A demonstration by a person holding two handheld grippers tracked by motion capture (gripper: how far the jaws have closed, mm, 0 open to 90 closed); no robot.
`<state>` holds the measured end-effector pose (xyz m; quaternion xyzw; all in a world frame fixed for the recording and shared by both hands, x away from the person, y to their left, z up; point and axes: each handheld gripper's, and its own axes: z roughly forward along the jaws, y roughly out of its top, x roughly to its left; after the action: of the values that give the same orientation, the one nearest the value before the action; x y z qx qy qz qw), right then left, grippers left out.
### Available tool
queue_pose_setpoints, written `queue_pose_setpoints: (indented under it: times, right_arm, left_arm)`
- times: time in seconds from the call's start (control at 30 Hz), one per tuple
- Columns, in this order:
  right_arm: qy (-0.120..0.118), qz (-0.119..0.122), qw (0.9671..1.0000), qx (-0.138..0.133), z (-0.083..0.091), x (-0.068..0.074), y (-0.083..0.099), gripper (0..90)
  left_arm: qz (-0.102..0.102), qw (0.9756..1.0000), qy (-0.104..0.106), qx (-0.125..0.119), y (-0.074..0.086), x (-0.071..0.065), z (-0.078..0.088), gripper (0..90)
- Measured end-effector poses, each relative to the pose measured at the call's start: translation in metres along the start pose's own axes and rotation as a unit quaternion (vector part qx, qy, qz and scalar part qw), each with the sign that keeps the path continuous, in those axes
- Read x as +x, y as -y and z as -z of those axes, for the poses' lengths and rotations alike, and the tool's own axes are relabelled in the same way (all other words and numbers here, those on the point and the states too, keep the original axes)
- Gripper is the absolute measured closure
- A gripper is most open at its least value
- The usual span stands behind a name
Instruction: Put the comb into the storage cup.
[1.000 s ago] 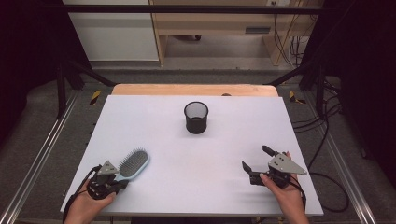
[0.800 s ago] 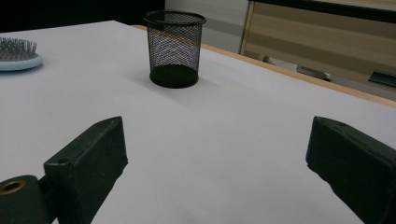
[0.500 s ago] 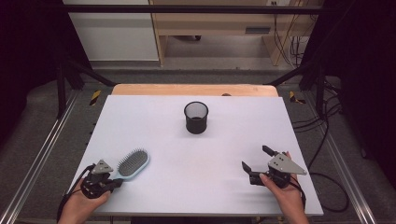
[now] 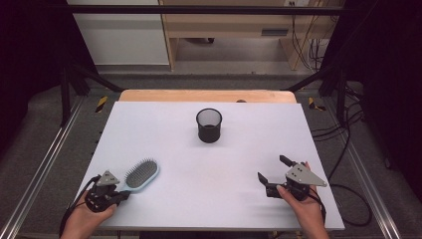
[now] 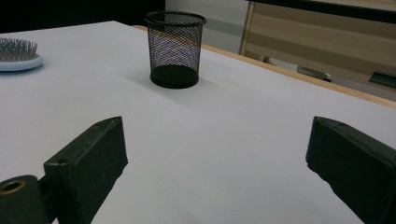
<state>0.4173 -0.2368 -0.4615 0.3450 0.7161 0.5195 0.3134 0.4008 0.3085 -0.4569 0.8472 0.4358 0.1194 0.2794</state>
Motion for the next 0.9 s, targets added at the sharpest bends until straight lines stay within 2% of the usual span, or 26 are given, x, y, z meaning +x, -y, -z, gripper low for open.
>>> queue_pose_setpoints:
  times: [0.27,0.9]
  right_arm:
    - [-0.001,0.002,1.0,0.002,-0.0006,0.001,0.0,5.3]
    - [0.0,0.001,1.0,0.002,0.0003,0.0014,0.0001,5.3]
  left_arm:
    - [0.0,1.0,0.005,-0.001,0.0016,0.0002,0.0005,90.0]
    - [0.001,1.0,-0.002,-0.003,0.004,0.0041,0.0029,90.0]
